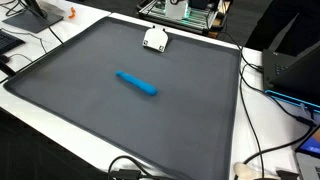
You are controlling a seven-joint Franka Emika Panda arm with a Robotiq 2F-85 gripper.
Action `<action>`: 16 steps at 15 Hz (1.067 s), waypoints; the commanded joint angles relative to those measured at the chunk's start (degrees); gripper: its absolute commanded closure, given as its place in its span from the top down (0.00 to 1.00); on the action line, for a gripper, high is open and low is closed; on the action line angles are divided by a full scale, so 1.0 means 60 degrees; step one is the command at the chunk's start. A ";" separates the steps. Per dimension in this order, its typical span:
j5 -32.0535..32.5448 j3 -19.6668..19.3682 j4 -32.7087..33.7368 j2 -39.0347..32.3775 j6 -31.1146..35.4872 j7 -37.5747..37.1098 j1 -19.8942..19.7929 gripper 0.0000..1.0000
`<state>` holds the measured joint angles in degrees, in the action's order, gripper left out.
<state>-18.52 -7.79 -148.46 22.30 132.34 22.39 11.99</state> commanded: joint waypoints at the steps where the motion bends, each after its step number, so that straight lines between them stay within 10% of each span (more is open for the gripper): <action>1: -0.0097 0.0206 0.0007 -0.0016 -0.0039 0.0067 -0.0209 1.00; 16: -0.1595 0.0857 -0.1357 -0.0031 -0.0106 -0.4954 -0.1149 1.00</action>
<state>-24.60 -3.95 -154.42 22.11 131.04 -2.30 6.46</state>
